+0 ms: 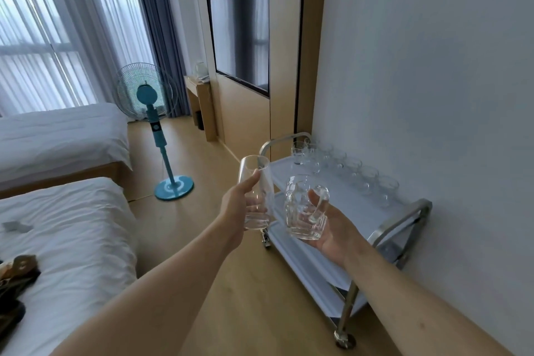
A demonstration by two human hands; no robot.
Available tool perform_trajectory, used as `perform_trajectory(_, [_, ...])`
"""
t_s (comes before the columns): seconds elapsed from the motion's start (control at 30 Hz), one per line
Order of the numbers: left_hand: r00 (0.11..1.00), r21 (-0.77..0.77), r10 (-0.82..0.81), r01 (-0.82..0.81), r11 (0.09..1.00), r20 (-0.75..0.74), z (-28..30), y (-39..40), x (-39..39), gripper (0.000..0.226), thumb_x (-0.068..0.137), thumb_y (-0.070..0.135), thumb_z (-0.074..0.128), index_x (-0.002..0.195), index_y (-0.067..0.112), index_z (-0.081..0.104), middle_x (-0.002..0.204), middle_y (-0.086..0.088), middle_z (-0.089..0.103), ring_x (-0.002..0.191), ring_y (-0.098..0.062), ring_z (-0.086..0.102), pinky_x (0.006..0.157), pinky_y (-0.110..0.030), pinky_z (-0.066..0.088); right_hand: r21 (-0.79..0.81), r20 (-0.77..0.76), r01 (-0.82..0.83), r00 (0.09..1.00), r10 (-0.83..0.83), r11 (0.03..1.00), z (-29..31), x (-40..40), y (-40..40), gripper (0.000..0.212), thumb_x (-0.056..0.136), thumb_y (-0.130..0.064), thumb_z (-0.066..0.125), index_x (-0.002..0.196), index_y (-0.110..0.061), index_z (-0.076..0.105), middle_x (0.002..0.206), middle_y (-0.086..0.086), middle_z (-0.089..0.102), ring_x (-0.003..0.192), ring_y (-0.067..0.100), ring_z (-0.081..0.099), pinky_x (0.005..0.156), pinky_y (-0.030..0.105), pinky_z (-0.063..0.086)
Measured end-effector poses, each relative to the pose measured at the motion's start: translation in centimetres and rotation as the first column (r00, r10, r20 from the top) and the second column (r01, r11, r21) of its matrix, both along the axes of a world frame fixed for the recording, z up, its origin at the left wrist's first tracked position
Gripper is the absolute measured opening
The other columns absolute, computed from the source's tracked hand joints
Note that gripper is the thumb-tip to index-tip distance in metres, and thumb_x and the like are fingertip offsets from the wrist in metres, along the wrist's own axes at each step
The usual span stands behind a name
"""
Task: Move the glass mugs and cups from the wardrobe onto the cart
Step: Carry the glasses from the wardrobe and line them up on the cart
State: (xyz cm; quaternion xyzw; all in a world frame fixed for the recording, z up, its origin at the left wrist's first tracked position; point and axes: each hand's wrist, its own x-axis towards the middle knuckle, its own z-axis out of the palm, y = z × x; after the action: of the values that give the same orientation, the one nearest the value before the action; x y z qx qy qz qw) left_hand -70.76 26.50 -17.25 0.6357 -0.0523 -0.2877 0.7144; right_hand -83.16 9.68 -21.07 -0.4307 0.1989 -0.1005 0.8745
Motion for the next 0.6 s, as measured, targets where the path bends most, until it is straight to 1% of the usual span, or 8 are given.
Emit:
perform_trajectory(0.1, [0.999, 0.011, -0.034, 0.034, 0.999, 0.025, -0.4, -2.3, 2.7, 0.066, 0.066, 0.066, 0.079, 0.103, 0.013, 0.067, 0.085, -0.013, 0.069, 0.061, -0.027, 0.066, 0.058, -0.034, 0.056, -0.034, 0.024, -0.005, 1.000, 0.006, 0.999, -0.5, 2.1, -2.1, 0.046, 0.078, -0.039, 0.084, 0.116, -0.014, 0.077, 0.122, 0.018, 0.071, 0.111, 0.038, 0.069, 0.092, 0.052, 0.057])
perform_trajectory(0.2, [0.997, 0.047, -0.077, 0.076, 0.996, 0.015, -0.7, -4.8, 5.1, 0.066, 0.072, 0.063, 0.078, 0.112, 0.013, 0.061, 0.084, -0.013, 0.067, 0.053, -0.024, 0.062, 0.055, -0.033, 0.051, 0.009, 0.031, -0.018, 0.999, 0.018, 1.000, -1.0, 4.2, -4.5, 0.044, 0.077, -0.038, 0.086, 0.112, -0.014, 0.078, 0.116, 0.018, 0.072, 0.101, 0.037, 0.072, 0.082, 0.047, 0.060])
perform_trajectory(0.3, [0.995, 0.074, -0.101, 0.100, 0.992, 0.009, -1.2, -7.5, 7.4, 0.069, 0.074, 0.060, 0.078, 0.120, 0.011, 0.058, 0.086, -0.013, 0.064, 0.048, -0.021, 0.058, 0.056, -0.032, 0.048, 0.042, -0.006, 0.028, 1.000, -0.028, 0.999, -1.3, 6.7, -7.1, 0.042, 0.086, -0.036, 0.076, 0.122, -0.016, 0.070, 0.105, 0.016, 0.072, 0.090, 0.034, 0.071, 0.089, 0.050, 0.059])
perform_trajectory(0.33, [0.994, 0.085, -0.110, 0.108, 0.990, 0.017, -1.4, -8.5, 8.4, 0.071, 0.074, 0.060, 0.078, 0.121, 0.010, 0.059, 0.088, -0.013, 0.063, 0.049, -0.021, 0.058, 0.057, -0.032, 0.048, 0.058, -0.018, 0.025, 1.000, -0.024, 0.998, -1.4, 7.7, -8.1, 0.035, 0.091, -0.036, 0.070, 0.121, -0.017, 0.068, 0.097, 0.015, 0.071, 0.082, 0.031, 0.070, 0.084, 0.046, 0.060])
perform_trajectory(0.37, [0.992, 0.096, -0.121, 0.119, 0.988, 0.019, -1.5, -9.6, 9.3, 0.071, 0.074, 0.060, 0.078, 0.121, 0.010, 0.059, 0.087, -0.014, 0.063, 0.049, -0.021, 0.059, 0.057, -0.032, 0.049, 0.077, -0.020, -0.004, 1.000, 0.006, 0.997, -1.3, 8.8, -8.9, 0.028, 0.096, -0.037, 0.062, 0.116, -0.018, 0.066, 0.088, 0.013, 0.069, 0.072, 0.027, 0.067, 0.073, 0.040, 0.061])
perform_trajectory(0.43, [0.990, 0.103, -0.138, 0.137, 0.985, 0.005, -1.6, -11.5, 10.9, 0.066, 0.075, 0.060, 0.077, 0.117, 0.013, 0.059, 0.082, -0.013, 0.065, 0.048, -0.020, 0.060, 0.054, -0.031, 0.050, 0.078, -0.032, -0.040, 0.999, 0.042, 0.996, -1.6, 10.7, -10.8, 0.022, 0.102, -0.039, 0.051, 0.109, -0.021, 0.059, 0.076, 0.009, 0.062, 0.062, 0.021, 0.061, 0.058, 0.031, 0.056])
perform_trajectory(0.53, [0.988, 0.135, -0.155, 0.156, 0.978, -0.019, -2.2, -14.1, 12.9, 0.069, 0.072, 0.061, 0.077, 0.112, 0.007, 0.061, 0.079, -0.012, 0.064, 0.047, -0.020, 0.060, 0.049, -0.029, 0.050, 0.032, -0.070, 0.013, 0.997, -0.010, 0.999, -2.3, 12.8, -13.3, 0.031, 0.101, -0.040, 0.055, 0.120, -0.016, 0.060, 0.081, 0.009, 0.063, 0.069, 0.022, 0.059, 0.070, 0.034, 0.053])
perform_trajectory(0.6, [0.985, 0.162, -0.170, 0.174, 0.971, -0.037, -2.7, -15.7, 14.4, 0.081, 0.074, 0.061, 0.076, 0.124, -0.001, 0.060, 0.082, -0.014, 0.064, 0.047, -0.020, 0.060, 0.049, -0.029, 0.049, 0.058, -0.065, 0.019, 0.998, -0.015, 0.998, -2.6, 13.9, -14.3, 0.031, 0.102, -0.041, 0.052, 0.120, -0.016, 0.061, 0.081, 0.010, 0.057, 0.069, 0.021, 0.054, 0.071, 0.032, 0.051])
